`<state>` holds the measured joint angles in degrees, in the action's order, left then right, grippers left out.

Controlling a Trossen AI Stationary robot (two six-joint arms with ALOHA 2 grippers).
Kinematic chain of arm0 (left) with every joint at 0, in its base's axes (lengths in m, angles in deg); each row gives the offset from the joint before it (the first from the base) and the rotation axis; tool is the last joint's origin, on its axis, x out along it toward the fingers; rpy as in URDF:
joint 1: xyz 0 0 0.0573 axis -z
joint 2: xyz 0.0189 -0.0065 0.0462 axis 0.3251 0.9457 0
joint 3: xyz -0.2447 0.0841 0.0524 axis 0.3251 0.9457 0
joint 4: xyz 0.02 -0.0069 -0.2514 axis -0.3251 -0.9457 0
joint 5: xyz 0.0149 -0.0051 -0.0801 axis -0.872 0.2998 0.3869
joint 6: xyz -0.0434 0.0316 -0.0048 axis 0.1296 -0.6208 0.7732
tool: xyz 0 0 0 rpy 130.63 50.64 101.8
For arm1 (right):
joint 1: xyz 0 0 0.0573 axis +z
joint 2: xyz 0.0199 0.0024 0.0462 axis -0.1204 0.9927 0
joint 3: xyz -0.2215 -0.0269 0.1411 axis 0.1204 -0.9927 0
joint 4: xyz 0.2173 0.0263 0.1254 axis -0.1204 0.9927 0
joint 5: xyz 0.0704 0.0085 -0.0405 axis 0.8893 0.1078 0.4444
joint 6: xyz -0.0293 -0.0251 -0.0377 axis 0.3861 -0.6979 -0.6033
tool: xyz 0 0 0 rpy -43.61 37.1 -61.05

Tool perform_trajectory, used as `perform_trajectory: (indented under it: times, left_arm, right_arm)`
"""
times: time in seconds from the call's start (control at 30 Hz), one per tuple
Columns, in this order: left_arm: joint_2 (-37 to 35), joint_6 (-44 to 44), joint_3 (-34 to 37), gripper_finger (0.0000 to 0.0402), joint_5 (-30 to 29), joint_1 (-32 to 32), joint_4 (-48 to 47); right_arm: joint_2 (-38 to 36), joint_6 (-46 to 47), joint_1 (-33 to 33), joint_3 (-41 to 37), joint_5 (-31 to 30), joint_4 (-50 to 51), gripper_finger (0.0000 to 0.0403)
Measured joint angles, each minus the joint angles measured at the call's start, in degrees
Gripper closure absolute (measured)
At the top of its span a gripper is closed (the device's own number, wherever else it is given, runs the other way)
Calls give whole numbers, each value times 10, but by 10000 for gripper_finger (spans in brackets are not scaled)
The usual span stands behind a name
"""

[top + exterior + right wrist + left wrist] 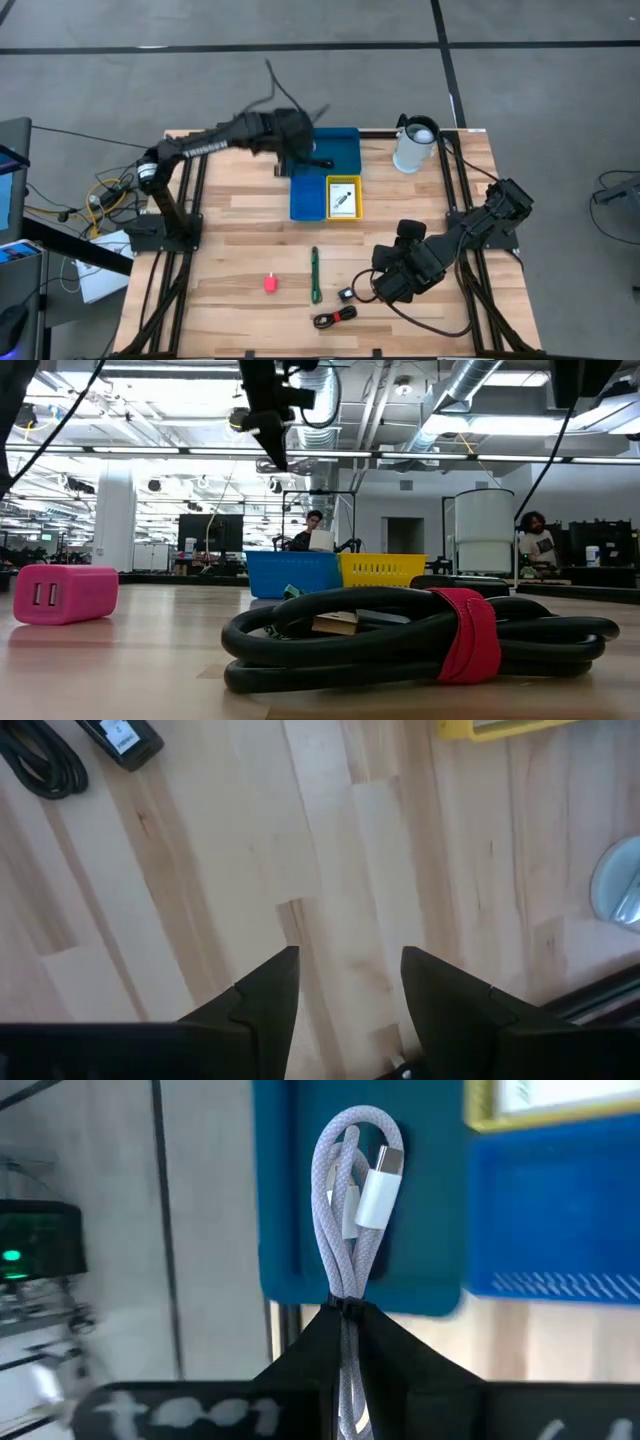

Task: Pick and place items into bin
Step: Put the white charger cable into the dark blue bin

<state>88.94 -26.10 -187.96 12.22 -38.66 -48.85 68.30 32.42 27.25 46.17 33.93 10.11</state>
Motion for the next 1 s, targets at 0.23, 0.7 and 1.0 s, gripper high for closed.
perform_trajectory:
  times: [0.23, 0.7, 1.0]
  left_arm:
    - [0, -42, 0, 397, 113, -85, 74]
    - [0, -86, 5, 391, 180, -95, 119]
    - [0, -111, 5, 382, 180, -92, 151]
  right_arm:
    - [0, 16, -1, 0, -1, 0, 233]
    - [0, 18, -17, 0, -15, -5, 233]
    - [0, 32, -16, 0, -13, -5, 233]
